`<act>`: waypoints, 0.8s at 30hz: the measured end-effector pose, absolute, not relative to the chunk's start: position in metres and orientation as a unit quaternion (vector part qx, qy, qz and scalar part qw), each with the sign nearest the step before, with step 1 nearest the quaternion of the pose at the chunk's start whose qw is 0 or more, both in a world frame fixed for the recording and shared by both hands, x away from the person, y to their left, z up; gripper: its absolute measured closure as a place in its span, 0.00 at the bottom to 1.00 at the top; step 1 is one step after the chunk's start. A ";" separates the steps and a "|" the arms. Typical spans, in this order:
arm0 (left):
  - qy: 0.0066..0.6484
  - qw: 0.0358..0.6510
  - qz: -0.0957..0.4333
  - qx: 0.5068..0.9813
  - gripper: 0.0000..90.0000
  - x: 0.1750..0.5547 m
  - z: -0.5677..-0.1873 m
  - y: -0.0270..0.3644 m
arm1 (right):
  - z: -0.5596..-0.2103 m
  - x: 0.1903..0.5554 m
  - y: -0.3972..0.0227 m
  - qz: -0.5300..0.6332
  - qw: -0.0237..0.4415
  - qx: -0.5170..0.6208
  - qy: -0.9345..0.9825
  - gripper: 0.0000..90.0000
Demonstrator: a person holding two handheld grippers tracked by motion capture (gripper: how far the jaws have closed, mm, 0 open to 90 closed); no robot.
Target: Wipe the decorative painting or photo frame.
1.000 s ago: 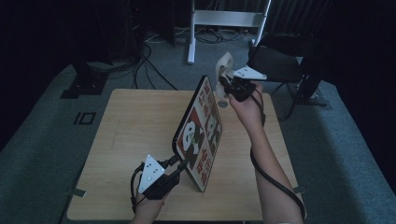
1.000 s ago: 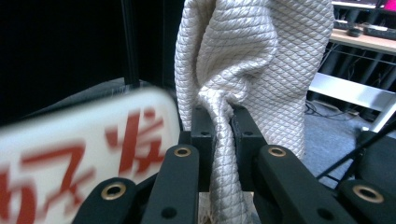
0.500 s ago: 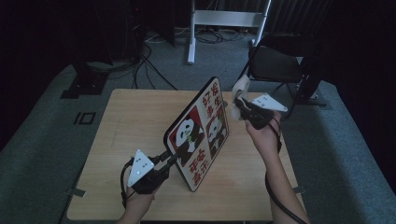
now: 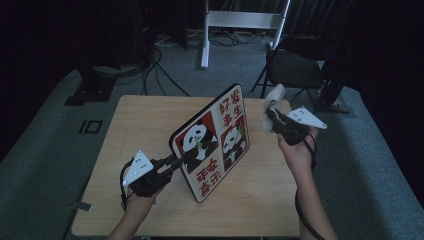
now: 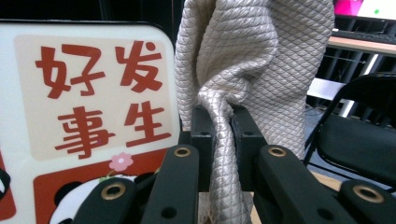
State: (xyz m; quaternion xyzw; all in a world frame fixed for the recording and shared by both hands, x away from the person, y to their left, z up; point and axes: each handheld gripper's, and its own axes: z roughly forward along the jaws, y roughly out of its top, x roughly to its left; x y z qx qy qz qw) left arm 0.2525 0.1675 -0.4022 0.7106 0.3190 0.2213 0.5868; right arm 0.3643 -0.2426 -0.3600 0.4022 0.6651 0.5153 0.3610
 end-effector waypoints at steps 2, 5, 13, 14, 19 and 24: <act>0.316 0.590 0.207 0.714 0.83 0.258 -0.401 0.172 | -0.359 0.363 -0.244 0.515 0.363 0.402 0.664 0.91; 0.314 0.587 0.205 0.718 0.84 0.265 -0.400 0.177 | -0.358 0.363 -0.245 0.514 0.366 0.402 0.664 0.91; 0.316 0.590 0.199 0.716 0.84 0.265 -0.400 0.177 | -0.358 0.372 -0.247 0.514 0.368 0.408 0.659 0.91; 0.316 0.591 0.200 0.715 0.84 0.264 -0.400 0.177 | -0.358 0.375 -0.247 0.514 0.369 0.409 0.658 0.91; 0.319 0.585 0.205 0.717 0.84 0.262 -0.400 0.176 | -0.349 0.394 -0.244 0.511 0.367 0.412 0.659 0.92; 0.317 0.584 0.207 0.718 0.84 0.260 -0.399 0.174 | -0.333 0.416 -0.234 0.533 0.363 0.411 0.645 0.92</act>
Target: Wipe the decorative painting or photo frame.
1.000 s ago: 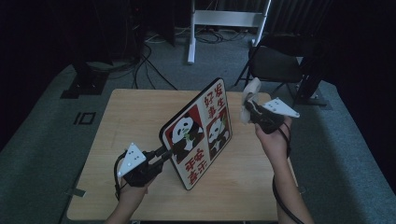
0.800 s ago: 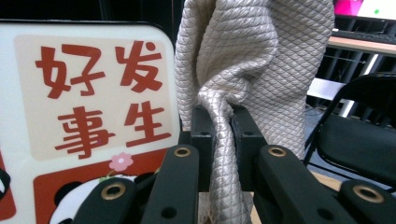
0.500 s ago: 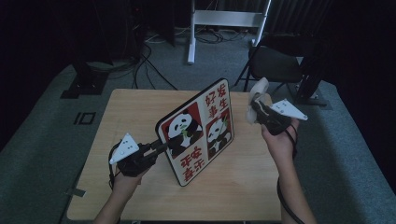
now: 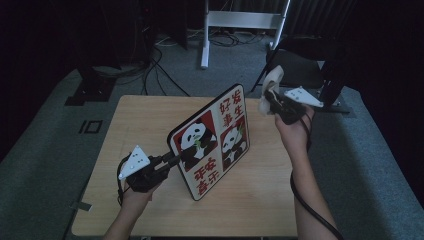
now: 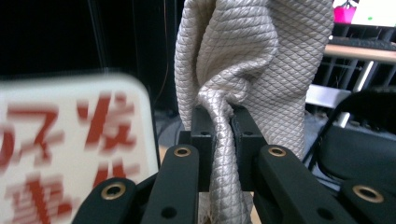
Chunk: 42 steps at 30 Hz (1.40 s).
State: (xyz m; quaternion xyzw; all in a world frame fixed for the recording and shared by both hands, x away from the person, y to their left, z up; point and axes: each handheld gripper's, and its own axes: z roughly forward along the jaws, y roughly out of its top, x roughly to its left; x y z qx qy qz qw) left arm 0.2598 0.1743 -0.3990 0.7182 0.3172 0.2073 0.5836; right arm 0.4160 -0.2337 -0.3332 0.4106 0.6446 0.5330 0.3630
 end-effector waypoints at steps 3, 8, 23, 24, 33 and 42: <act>0.316 0.582 0.209 0.719 0.84 0.259 -0.399 0.174 | -0.323 0.429 -0.222 0.542 0.358 0.406 0.643 0.91; 0.316 0.580 0.210 0.721 0.84 0.259 -0.399 0.175 | -0.315 0.449 -0.206 0.556 0.342 0.401 0.643 0.91; 0.313 0.573 0.210 0.728 0.83 0.261 -0.397 0.175 | -0.345 0.480 -0.196 0.561 0.265 0.401 0.674 0.92; 0.310 0.573 0.209 0.729 0.83 0.261 -0.397 0.175 | -0.348 0.480 -0.197 0.561 0.258 0.404 0.675 0.92; 0.312 0.572 0.209 0.729 0.83 0.261 -0.396 0.174 | -0.368 0.482 -0.205 0.538 0.219 0.420 0.697 0.92; 0.309 0.569 0.213 0.731 0.83 0.260 -0.396 0.173 | -0.388 0.478 -0.210 0.525 0.204 0.431 0.705 0.92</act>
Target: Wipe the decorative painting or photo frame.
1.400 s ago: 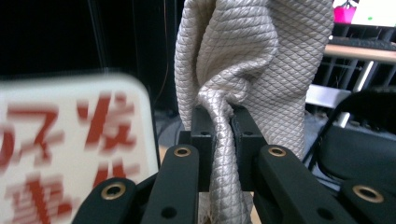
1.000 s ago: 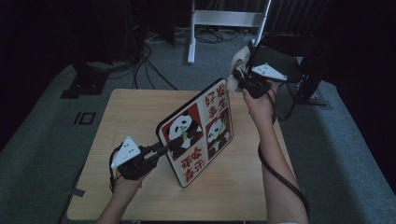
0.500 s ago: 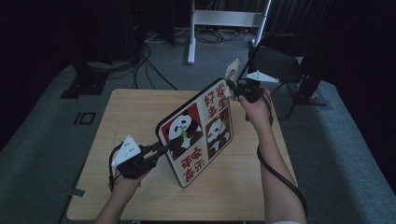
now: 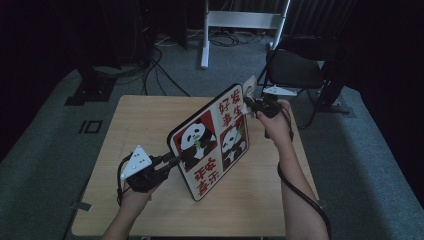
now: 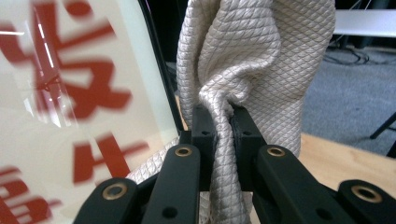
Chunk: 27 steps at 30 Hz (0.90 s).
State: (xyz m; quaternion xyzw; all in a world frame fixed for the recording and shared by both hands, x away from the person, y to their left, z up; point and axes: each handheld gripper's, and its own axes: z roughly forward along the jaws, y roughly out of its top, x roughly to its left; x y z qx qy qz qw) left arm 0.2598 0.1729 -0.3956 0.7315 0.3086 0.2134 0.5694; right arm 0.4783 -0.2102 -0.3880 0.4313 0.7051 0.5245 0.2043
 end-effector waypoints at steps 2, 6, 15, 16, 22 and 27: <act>0.309 0.568 0.215 0.732 0.83 0.260 -0.395 0.173 | -0.396 0.478 -0.212 0.523 0.195 0.437 0.705 0.92; 0.309 0.567 0.216 0.732 0.83 0.260 -0.395 0.173 | -0.408 0.479 -0.214 0.515 0.185 0.443 0.710 0.92; 0.308 0.566 0.218 0.733 0.83 0.259 -0.395 0.172 | -0.428 0.475 -0.219 0.498 0.175 0.454 0.718 0.92; 0.308 0.565 0.219 0.733 0.83 0.259 -0.395 0.171 | -0.430 0.475 -0.220 0.498 0.174 0.455 0.718 0.92; 0.308 0.565 0.221 0.733 0.83 0.258 -0.395 0.171 | -0.448 0.471 -0.224 0.485 0.168 0.464 0.722 0.92; 0.308 0.565 0.222 0.733 0.83 0.258 -0.395 0.170 | -0.459 0.468 -0.226 0.470 0.169 0.468 0.730 0.92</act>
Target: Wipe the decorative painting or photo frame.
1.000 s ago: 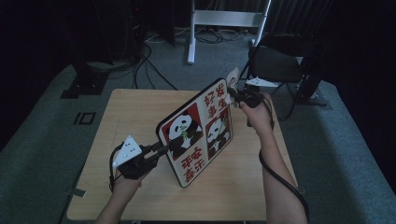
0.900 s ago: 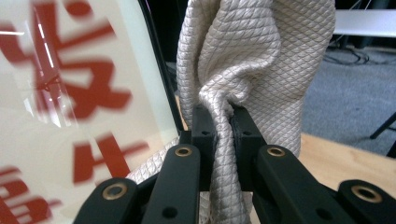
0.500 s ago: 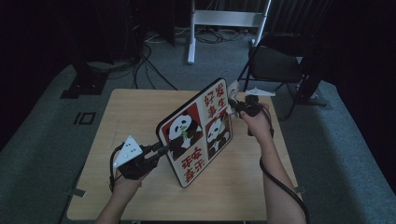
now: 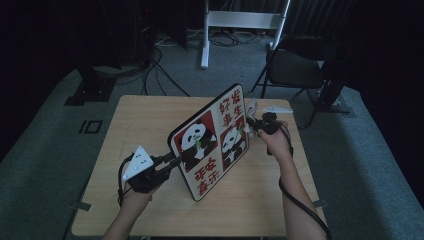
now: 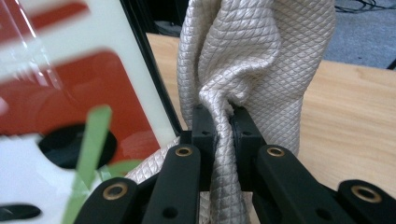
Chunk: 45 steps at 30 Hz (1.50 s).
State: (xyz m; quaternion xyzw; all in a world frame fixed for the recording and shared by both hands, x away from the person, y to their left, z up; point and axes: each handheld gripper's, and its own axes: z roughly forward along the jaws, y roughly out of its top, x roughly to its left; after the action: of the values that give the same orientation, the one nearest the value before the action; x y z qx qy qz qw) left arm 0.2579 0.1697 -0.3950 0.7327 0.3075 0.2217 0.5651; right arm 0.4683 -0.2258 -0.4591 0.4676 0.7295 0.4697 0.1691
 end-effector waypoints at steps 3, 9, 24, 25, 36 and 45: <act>0.308 0.565 0.222 0.733 0.83 0.258 -0.395 0.169 | -0.466 0.467 -0.226 0.457 0.171 0.469 0.736 0.92; 0.308 0.564 0.223 0.734 0.83 0.257 -0.395 0.169 | -0.480 0.464 -0.229 0.437 0.168 0.476 0.744 0.92; 0.309 0.564 0.222 0.733 0.83 0.258 -0.395 0.170 | -0.518 0.455 -0.235 0.386 0.153 0.497 0.762 0.92; 0.309 0.563 0.222 0.734 0.83 0.258 -0.395 0.170 | -0.520 0.454 -0.235 0.382 0.154 0.497 0.763 0.92; 0.311 0.563 0.215 0.735 0.81 0.258 -0.394 0.172 | -0.533 0.443 -0.246 0.338 0.199 0.529 0.752 0.90; 0.308 0.568 0.198 0.737 0.72 0.254 -0.391 0.176 | -0.529 0.440 -0.261 0.351 0.210 0.549 0.729 0.72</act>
State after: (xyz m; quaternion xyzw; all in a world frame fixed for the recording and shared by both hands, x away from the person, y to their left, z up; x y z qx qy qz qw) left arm 0.2536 0.1763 -0.3905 0.7373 0.3075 0.1982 0.5680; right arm 0.4403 -0.2614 -0.5287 0.5493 0.7288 0.3506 0.2100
